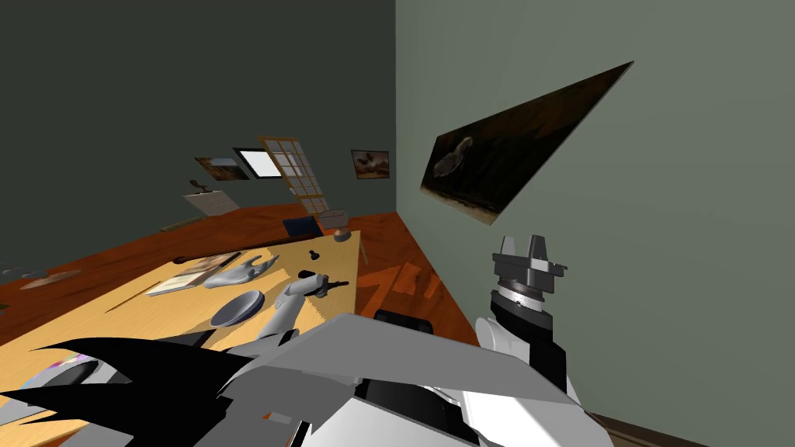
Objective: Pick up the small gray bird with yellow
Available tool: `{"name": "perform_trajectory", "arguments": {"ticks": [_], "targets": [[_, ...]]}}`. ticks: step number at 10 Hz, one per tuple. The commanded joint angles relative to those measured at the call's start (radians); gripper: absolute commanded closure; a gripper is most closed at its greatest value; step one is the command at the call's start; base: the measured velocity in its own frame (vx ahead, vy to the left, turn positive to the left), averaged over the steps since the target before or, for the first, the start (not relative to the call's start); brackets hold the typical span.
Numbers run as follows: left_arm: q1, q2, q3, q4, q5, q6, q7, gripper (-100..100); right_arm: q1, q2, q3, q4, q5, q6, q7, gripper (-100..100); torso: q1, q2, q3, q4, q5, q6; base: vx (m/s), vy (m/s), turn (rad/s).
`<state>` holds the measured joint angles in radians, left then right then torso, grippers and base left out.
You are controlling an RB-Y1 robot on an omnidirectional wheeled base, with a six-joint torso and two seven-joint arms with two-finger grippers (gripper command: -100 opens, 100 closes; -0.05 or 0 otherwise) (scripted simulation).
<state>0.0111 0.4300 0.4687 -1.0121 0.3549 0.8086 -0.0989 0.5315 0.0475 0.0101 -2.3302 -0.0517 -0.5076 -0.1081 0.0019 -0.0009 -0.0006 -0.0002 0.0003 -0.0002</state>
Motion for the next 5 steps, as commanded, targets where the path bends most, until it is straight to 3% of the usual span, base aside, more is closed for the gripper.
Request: {"name": "perform_trajectory", "arguments": {"ticks": [1, 3, 4, 5], "targets": [[-0.004, -0.01, -0.01, 0.026, -0.008, -0.033, 0.005, -100, 0.0, 0.0, 0.0, 0.0, 0.0, 0.0, 0.0, 0, 0.0, 0.0, 0.0, 0.0, 0.0, 0.0, 0.035, 0.056, 0.003], [-0.009, -0.022, -0.02, 0.053, -0.016, -0.065, 0.011, -100, 0.0, 0.0, 0.0, 0.0, 0.0, 0.0, 0.0, 0, 0.002, -0.001, -0.001, 0.0, 0.0, 0.0, 0.029, 0.061, 0.002], [-0.007, -0.019, -0.017, 0.044, -0.014, -0.054, 0.009, -100, 0.0, 0.0, 0.0, 0.0, 0.0, 0.0, 0.0, 0, 0.002, -0.001, 0.0, 0.0, 0.0, 0.0, 0.007, 0.016, -0.004], [-0.007, -0.019, -0.017, 0.045, -0.015, -0.057, 0.01, 100, 0.0, 0.0, 0.0, 0.0, 0.0, 0.0, 0.0, 0, -0.001, 0.0, 0.0, 0.0, 0.0, 0.0, 0.0, 0.0, 0.0]]}}
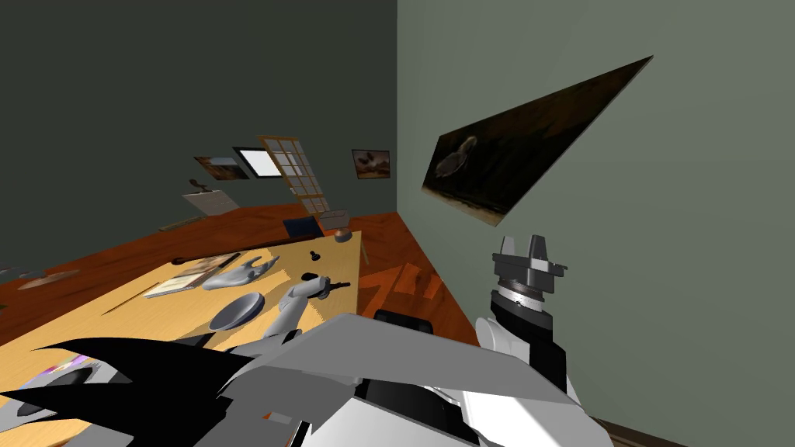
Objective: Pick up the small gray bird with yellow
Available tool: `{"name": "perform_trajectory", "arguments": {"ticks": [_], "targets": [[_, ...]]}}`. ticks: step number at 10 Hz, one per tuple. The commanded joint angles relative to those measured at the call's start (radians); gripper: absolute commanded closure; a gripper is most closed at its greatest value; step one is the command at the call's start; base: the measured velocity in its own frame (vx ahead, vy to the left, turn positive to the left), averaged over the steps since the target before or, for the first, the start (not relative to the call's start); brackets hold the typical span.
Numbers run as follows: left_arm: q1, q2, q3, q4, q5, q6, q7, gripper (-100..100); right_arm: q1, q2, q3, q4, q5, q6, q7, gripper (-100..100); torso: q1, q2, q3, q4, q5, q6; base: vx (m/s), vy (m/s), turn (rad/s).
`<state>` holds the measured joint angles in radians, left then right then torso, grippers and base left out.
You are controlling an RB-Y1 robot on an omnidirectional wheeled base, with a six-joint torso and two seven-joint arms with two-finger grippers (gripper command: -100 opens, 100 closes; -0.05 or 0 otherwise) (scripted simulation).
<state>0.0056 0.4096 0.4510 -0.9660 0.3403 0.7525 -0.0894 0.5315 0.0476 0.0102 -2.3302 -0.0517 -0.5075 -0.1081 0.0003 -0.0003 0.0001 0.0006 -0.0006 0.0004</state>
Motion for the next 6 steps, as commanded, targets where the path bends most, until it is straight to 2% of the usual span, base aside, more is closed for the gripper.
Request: {"name": "perform_trajectory", "arguments": {"ticks": [1, 4, 5, 6], "targets": [[0.0, 0.0, 0.0, 0.0, 0.0, 0.0, 0.0, 100, 0.0, 0.0, 0.0, 0.0, 0.0, 0.0, 0.0, 0, 0.0, 0.0, 0.0, 0.0, 0.0, 0.0, 0.0, 0.0, 0.0], [-0.001, 0.001, 0.0, -0.001, 0.0, -0.001, 0.0, 100, 0.0, 0.0, 0.0, 0.0, 0.0, 0.0, 0.0, 0, 0.0, 0.0, 0.0, -0.001, 0.0, 0.0, 0.0, 0.0, 0.0], [-0.001, 0.001, 0.0, -0.001, 0.0, -0.001, 0.0, 0, 0.0, 0.0, 0.0, 0.0, 0.0, 0.0, 0.0, 0, 0.0, 0.0, 0.0, 0.0, 0.0, 0.0, 0.0, 0.0, 0.0], [0.002, 0.013, 0.011, -0.027, 0.009, 0.031, -0.006, 100, 0.0, 0.0, 0.0, 0.0, 0.0, 0.0, 0.0, 0, -0.001, 0.0, 0.0, 0.0, 0.0, 0.0, -0.016, -0.042, -0.004]]}}
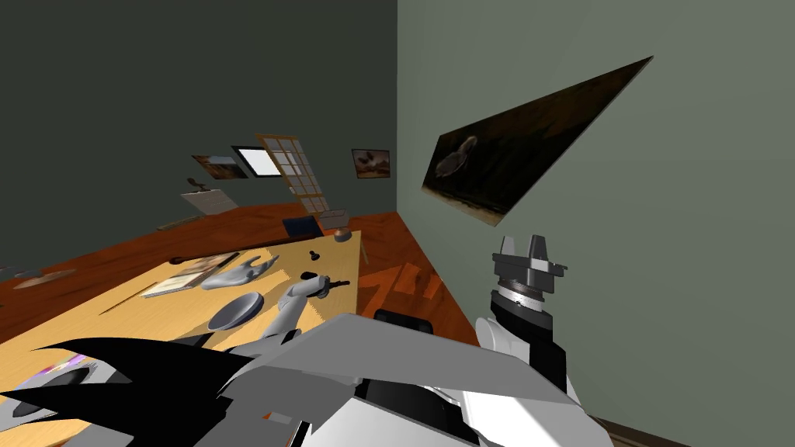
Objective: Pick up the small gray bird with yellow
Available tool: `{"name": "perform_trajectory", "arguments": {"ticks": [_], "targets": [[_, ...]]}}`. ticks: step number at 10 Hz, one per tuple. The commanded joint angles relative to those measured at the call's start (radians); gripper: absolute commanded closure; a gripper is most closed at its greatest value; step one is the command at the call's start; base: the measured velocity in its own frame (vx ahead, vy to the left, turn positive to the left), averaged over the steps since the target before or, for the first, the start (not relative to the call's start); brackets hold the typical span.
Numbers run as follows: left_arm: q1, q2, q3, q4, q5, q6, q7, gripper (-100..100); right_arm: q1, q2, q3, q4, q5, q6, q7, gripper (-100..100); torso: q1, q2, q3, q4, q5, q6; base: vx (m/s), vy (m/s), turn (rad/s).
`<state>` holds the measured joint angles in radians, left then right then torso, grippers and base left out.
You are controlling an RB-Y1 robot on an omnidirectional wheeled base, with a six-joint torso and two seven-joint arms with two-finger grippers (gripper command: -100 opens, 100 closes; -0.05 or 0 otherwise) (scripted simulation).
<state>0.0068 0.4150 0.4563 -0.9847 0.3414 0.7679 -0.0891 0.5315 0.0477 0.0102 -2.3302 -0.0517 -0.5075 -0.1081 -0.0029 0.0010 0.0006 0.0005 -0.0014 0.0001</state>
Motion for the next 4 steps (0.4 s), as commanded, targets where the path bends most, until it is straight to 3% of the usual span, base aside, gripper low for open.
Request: {"name": "perform_trajectory", "arguments": {"ticks": [1, 3, 4], "targets": [[0.003, 0.014, 0.01, -0.022, 0.012, 0.032, -0.009, 100, 0.0, 0.0, 0.0, 0.0, 0.0, 0.0, 0.0, 0, 0.0, 0.0, 0.0, 0.0, 0.0, 0.0, -0.033, -0.075, -0.006], [0.001, 0.018, 0.012, -0.02, 0.016, 0.033, -0.011, 100, 0.0, 0.0, 0.0, 0.0, 0.0, 0.0, 0.0, 0, -0.002, 0.002, 0.001, 0.0, -0.001, 0.0, -0.022, -0.043, 0.004], [0.001, 0.018, 0.013, -0.021, 0.016, 0.037, -0.012, 0, 0.0, 0.0, 0.0, 0.0, 0.0, 0.0, 0.0, 0, 0.0, 0.001, 0.0, 0.0, 0.0, 0.0, -0.003, -0.006, 0.001]]}}
